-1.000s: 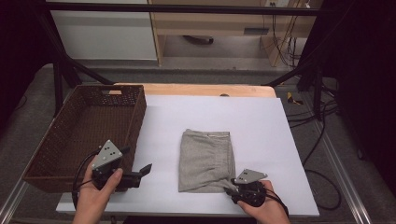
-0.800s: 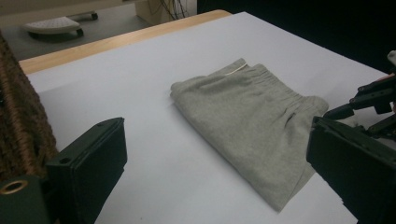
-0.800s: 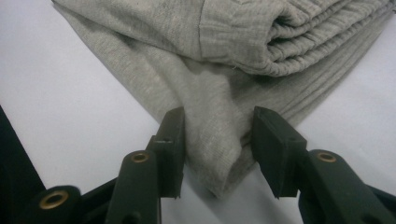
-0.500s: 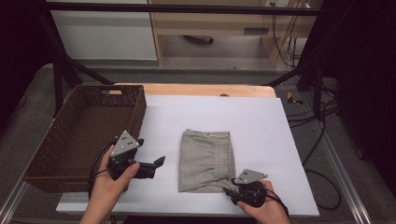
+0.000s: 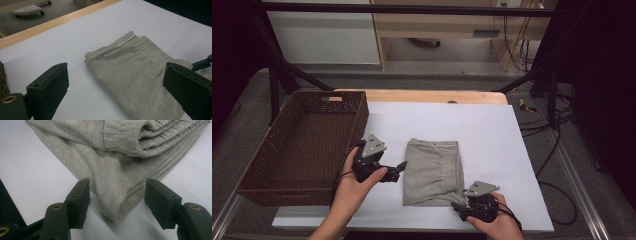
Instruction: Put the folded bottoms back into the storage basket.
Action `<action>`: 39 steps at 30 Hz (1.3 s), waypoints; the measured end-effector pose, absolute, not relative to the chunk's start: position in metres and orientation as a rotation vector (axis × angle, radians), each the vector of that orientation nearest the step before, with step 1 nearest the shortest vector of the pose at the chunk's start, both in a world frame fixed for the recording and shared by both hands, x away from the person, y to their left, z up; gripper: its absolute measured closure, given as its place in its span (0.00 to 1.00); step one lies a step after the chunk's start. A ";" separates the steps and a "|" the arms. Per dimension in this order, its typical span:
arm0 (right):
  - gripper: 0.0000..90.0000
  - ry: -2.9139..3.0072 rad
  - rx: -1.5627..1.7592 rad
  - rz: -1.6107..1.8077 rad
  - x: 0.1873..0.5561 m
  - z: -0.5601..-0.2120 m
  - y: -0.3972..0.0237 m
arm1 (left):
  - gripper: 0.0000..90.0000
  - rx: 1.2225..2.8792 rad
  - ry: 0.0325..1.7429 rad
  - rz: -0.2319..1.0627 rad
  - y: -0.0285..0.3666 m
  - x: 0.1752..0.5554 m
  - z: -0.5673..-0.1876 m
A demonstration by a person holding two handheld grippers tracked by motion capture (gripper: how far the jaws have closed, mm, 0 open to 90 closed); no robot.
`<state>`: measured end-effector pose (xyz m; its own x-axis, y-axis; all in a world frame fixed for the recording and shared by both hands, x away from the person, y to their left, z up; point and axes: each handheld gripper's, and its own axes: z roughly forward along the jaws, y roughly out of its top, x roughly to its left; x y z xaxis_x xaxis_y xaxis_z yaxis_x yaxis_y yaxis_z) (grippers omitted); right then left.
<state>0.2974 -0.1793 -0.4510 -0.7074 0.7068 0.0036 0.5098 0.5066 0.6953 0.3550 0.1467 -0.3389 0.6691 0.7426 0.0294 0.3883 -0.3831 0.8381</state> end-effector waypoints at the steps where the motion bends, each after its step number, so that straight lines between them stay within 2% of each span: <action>1: 0.44 2.475 1.026 1.007 0.297 -0.451 -0.179 | 0.07 2.016 0.874 0.509 0.143 0.358 -0.340; 5: 0.51 2.480 1.011 1.013 0.297 -0.451 -0.179 | 0.07 2.035 0.866 0.511 0.128 0.370 -0.348; 6: 0.60 2.478 0.995 1.010 0.297 -0.451 -0.176 | 0.08 2.040 0.870 0.519 0.122 0.378 -0.353; 8: 0.64 2.481 0.975 0.999 0.297 -0.451 -0.176 | 0.09 2.040 0.874 0.522 0.120 0.383 -0.356; 9: 0.68 2.474 0.959 0.992 0.296 -0.451 -0.175 | 0.09 2.037 0.879 0.524 0.119 0.387 -0.359; 10: 0.77 2.477 0.949 0.992 0.296 -0.451 -0.176 | 0.10 2.032 0.895 0.529 0.117 0.396 -0.365; 11: 0.77 2.477 0.949 0.992 0.296 -0.451 -0.176 | 0.11 2.032 0.895 0.529 0.117 0.396 -0.365; 13: 0.87 2.481 0.932 0.993 0.296 -0.451 -0.177 | 0.12 2.024 0.920 0.528 0.116 0.405 -0.371; 14: 0.88 2.481 0.927 0.991 0.296 -0.451 -0.177 | 0.13 2.010 0.933 0.526 0.116 0.410 -0.375; 27: 0.88 2.481 0.932 1.003 0.296 -0.451 -0.178 | 0.19 2.018 1.060 0.469 0.116 0.464 -0.420; 30: 0.88 2.483 0.930 1.005 0.296 -0.452 -0.178 | 0.21 2.018 1.090 0.442 0.116 0.471 -0.429; 31: 0.87 2.482 0.928 1.009 0.296 -0.452 -0.178 | 0.25 2.012 1.095 0.426 0.116 0.473 -0.431; 39: 0.87 2.486 0.937 1.016 0.296 -0.452 -0.179 | 0.31 2.003 1.117 0.364 0.111 0.481 -0.442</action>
<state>0.2963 -0.1792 -0.4520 -0.7436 0.6681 -0.0259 0.4587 0.5380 0.7072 0.4811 0.1107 -0.4421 0.5695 0.8126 -0.1244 0.5836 -0.2931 0.7573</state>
